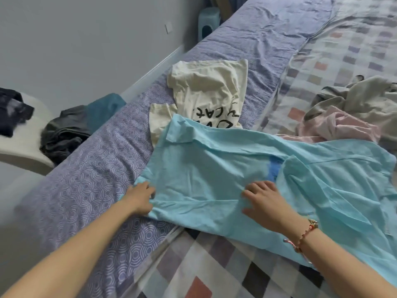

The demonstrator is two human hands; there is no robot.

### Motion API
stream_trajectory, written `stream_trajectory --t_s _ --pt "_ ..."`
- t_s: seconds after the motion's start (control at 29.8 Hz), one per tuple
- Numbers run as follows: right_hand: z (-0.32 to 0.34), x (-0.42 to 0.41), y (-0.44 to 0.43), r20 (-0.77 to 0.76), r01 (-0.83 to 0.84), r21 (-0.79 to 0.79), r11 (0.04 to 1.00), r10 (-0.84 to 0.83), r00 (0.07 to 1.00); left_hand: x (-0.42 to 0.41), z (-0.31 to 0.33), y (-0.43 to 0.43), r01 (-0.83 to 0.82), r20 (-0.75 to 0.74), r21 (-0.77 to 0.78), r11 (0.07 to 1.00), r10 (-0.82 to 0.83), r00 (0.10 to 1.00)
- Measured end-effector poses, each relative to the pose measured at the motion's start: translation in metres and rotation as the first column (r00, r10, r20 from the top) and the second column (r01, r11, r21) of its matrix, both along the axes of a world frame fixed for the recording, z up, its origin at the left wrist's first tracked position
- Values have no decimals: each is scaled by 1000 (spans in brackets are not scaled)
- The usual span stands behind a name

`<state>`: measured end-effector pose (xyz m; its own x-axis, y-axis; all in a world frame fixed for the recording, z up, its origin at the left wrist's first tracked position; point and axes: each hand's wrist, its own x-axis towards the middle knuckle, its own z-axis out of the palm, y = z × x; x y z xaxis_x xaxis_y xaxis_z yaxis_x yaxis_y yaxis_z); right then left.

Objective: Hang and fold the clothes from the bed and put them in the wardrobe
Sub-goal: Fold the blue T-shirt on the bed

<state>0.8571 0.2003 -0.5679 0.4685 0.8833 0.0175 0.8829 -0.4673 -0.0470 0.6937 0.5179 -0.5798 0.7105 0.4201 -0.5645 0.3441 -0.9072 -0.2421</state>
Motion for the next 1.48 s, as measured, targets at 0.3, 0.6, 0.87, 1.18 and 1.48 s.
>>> stream_trajectory --t_s 0.3,0.6,0.87,1.18,1.48 --pt "22 34 15 -234 -15 -351 936 -72 970 -6 31 61 -102 -248 -145 984 64 967" --pt "19 47 21 -149 277 -451 849 -378 914 15 -11 60 -621 525 -485 616 773 356" --pt "21 42 146 -244 150 -75 986 -164 956 1 -42 69 -622 143 -745 242 968 205" --pt "-6 34 313 -310 416 -48 908 -410 858 28 -34 87 -394 -103 -919 5 962 252" --pt "-5 42 364 -447 579 -32 815 -530 721 28 -52 92 -407 201 -849 336 919 340"
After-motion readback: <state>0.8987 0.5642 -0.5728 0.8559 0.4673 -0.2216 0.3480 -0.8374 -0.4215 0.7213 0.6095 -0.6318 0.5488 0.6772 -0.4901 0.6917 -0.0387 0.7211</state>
